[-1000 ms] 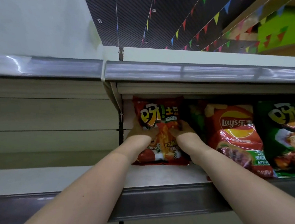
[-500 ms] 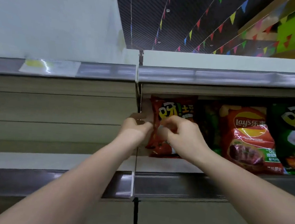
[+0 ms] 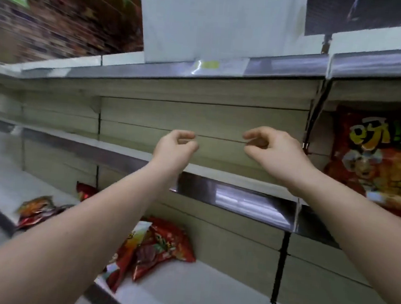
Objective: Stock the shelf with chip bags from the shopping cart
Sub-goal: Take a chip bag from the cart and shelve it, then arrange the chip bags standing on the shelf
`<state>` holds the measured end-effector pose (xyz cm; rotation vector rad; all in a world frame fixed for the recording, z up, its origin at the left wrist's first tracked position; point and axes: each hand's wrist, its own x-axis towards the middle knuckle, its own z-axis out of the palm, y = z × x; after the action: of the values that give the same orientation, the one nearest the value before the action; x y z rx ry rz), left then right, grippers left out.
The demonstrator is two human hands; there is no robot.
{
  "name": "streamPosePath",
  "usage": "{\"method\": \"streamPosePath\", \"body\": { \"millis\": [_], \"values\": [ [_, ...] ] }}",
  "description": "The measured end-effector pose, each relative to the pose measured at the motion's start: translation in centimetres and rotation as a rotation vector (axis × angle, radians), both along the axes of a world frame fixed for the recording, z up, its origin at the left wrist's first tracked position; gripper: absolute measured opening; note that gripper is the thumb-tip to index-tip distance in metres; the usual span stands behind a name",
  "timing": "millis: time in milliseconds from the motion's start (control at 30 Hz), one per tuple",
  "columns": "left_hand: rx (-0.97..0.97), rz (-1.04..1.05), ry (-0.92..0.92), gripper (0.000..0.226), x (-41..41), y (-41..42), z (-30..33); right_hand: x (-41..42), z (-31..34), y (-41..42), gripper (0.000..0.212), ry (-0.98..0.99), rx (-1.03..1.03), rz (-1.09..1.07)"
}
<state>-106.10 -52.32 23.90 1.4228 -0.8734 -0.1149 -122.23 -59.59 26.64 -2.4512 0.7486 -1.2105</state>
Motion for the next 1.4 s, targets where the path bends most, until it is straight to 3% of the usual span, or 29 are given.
{"method": "streamPosePath", "body": {
  "millis": [267,533,1000,1400],
  "values": [
    [0.023,0.293,0.003,0.013,4.0,8.8,-2.7,8.4,-2.0,5.6,0.028,0.010,0.055,0.364],
    [0.068,0.452,0.104,0.014,9.5,18.1,-6.0,16.9,-5.5,12.1,0.030,0.119,0.103,0.553],
    [0.188,0.632,0.278,0.022,26.5,33.6,-12.1,37.4,-12.8,25.2,0.034,0.274,0.337,0.764],
    [0.415,0.692,0.562,0.023,37.2,39.1,-23.9,50.5,-26.1,28.6,0.031,0.619,0.521,0.825]
  ]
}}
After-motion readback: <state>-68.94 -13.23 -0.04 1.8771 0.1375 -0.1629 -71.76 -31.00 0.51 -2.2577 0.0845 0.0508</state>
